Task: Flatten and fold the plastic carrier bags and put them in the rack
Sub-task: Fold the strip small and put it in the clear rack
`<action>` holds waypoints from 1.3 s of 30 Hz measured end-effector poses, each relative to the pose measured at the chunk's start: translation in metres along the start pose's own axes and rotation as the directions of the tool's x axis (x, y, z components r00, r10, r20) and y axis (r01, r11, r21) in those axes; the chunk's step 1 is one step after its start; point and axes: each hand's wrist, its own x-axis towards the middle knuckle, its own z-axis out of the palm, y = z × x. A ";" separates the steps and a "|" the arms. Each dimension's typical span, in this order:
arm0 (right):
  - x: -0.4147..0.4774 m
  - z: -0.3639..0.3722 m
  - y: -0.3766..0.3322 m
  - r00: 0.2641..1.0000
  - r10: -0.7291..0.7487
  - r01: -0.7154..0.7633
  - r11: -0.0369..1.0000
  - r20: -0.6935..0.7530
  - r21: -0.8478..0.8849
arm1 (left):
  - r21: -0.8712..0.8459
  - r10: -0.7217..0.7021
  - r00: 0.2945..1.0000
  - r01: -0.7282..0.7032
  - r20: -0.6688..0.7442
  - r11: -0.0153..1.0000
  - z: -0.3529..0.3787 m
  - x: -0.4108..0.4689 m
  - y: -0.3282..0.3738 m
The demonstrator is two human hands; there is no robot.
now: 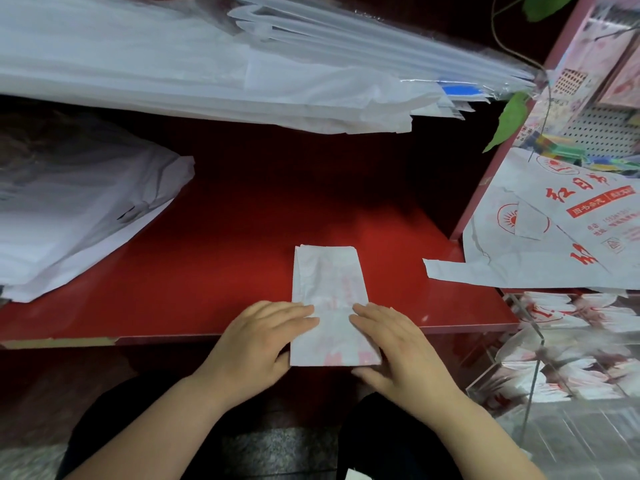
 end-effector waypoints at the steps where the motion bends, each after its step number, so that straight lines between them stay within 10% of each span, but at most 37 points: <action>1: -0.001 -0.002 0.001 0.999 0.019 -0.017 0.999 -0.042 0.037 | -0.056 -0.042 0.998 0.040 -0.037 0.998 0.001 -0.001 0.002; 7: 0.009 -0.011 -0.007 0.935 0.299 -0.231 0.921 -0.189 0.313 | -0.394 -0.503 0.858 0.430 -0.101 0.813 -0.011 0.010 0.020; 12: 0.028 -0.009 -0.017 0.829 0.545 -0.468 0.799 -0.124 0.377 | -0.343 -0.666 0.740 0.604 -0.095 0.719 -0.010 0.024 0.027; 19: 0.035 -0.001 -0.026 0.810 0.567 -0.528 0.817 -0.153 0.233 | -0.137 -0.581 0.805 0.567 -0.118 0.812 -0.011 0.030 0.027; 23: 0.030 0.003 -0.023 0.898 0.416 -0.417 0.909 -0.147 0.025 | 0.055 -0.323 0.946 0.320 0.035 0.946 -0.008 0.027 0.018; 29: 0.015 -0.002 -0.018 0.968 0.247 -0.250 0.966 0.052 0.063 | 0.106 -0.123 0.970 0.102 0.210 0.989 -0.012 0.018 0.008; 34: 0.010 -0.005 -0.010 0.979 0.183 -0.173 0.978 -0.084 0.121 | -0.200 -0.200 0.978 0.206 0.051 0.958 -0.013 0.008 0.007; 39: 0.023 -0.009 -0.015 0.901 0.412 -0.348 0.872 -0.134 0.345 | -0.482 -0.541 0.840 0.490 0.039 0.726 -0.016 0.017 0.011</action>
